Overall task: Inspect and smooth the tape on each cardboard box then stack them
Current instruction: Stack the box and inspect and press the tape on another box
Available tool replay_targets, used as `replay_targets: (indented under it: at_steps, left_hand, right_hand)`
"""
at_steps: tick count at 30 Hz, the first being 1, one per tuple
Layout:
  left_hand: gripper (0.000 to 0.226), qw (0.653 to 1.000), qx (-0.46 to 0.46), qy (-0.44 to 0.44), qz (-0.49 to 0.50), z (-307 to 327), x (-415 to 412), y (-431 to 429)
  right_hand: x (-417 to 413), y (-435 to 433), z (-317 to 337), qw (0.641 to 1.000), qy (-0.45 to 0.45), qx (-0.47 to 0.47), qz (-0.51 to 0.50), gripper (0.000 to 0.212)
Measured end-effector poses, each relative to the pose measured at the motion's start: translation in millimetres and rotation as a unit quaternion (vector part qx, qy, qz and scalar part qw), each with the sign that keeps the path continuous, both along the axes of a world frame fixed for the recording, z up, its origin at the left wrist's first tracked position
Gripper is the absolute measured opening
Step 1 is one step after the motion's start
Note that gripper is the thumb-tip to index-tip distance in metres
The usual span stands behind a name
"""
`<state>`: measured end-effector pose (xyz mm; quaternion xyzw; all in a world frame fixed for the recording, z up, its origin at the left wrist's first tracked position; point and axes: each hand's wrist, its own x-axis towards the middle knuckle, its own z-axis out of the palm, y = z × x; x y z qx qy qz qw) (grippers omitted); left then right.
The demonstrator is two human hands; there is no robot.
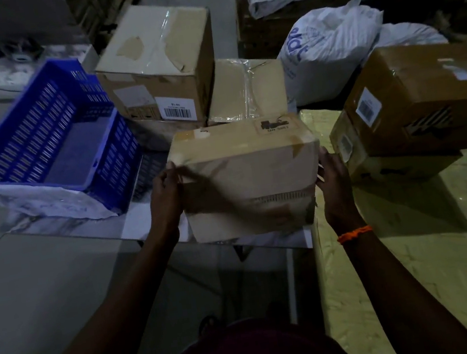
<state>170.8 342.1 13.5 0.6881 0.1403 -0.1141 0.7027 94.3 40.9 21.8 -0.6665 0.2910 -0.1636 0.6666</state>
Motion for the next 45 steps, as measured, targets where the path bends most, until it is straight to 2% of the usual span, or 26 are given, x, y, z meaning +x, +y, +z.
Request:
replay_targets:
  at_steps: [2,6,9,14,16,18,20,21,24,26,27,33,39,42,45]
  left_hand:
    - [0.035,1.000,0.001,0.001,-0.005,-2.6,-7.2,-0.6]
    - [0.041,0.999,0.046,-0.012,-0.014,-13.9,-23.6,4.6]
    - [0.043,0.998,0.059,-0.021,-0.025,-22.7,-35.4,11.6]
    - [0.049,0.997,0.066,-0.028,-0.030,-29.5,-45.1,18.1]
    - [0.058,0.986,0.143,-0.078,-0.033,-26.4,-47.1,15.9]
    - [0.059,0.941,0.273,-0.196,-0.035,-19.1,-43.4,10.8]
    - [0.056,0.862,0.382,-0.316,-0.106,-9.1,-36.0,-0.1]
    - [0.053,0.824,0.416,-0.346,-0.167,-3.5,-33.6,-8.4]
    - [0.064,0.742,0.483,-0.327,-0.331,2.9,-27.0,-34.0]
    - [0.071,0.711,0.518,-0.317,-0.355,1.3,-25.1,-44.9]
    - [0.071,0.703,0.527,-0.320,-0.354,0.0,-24.3,-47.1]
    - [0.071,0.689,0.547,-0.308,-0.361,-2.5,-24.0,-49.7]
    - [0.078,0.693,0.535,-0.305,-0.375,2.8,-19.8,-43.7]
    - [0.082,0.708,0.545,-0.281,-0.351,3.0,-12.4,-30.0]
    - [0.079,0.702,0.563,-0.279,-0.336,-4.1,-5.7,-14.2]
  right_hand:
    - [-8.5,3.7,1.1,1.000,-0.008,0.019,-0.004,0.024]
    - [-28.6,10.7,-13.6,0.998,0.011,0.056,0.002,0.024]
    - [-43.0,15.3,-21.4,0.999,0.016,0.049,-0.002,0.024]
    - [-57.4,15.4,-37.9,0.998,0.047,-0.034,0.008,0.021]
    - [-57.3,16.3,-35.0,0.991,0.053,-0.122,-0.006,0.026]
    - [-51.5,20.9,-23.6,0.964,0.027,-0.266,0.001,0.041]
    - [-39.1,29.5,-13.8,0.920,-0.005,-0.384,0.073,0.047]
    - [-30.6,34.8,-10.7,0.892,-0.008,-0.435,0.126,0.049]
    - [-2.3,58.2,-5.6,0.793,0.051,-0.537,0.283,0.064]
    - [9.7,70.4,-7.3,0.740,0.087,-0.581,0.329,0.065]
    - [11.7,74.1,-9.1,0.727,0.094,-0.594,0.331,0.066]
    - [12.7,77.8,-15.2,0.719,0.118,-0.603,0.325,0.069]
    - [12.5,68.7,-2.0,0.718,0.115,-0.585,0.360,0.083]
    - [10.8,48.4,-4.7,0.729,0.140,-0.583,0.330,0.087]
    - [8.6,29.2,-11.0,0.738,0.169,-0.587,0.286,0.083]
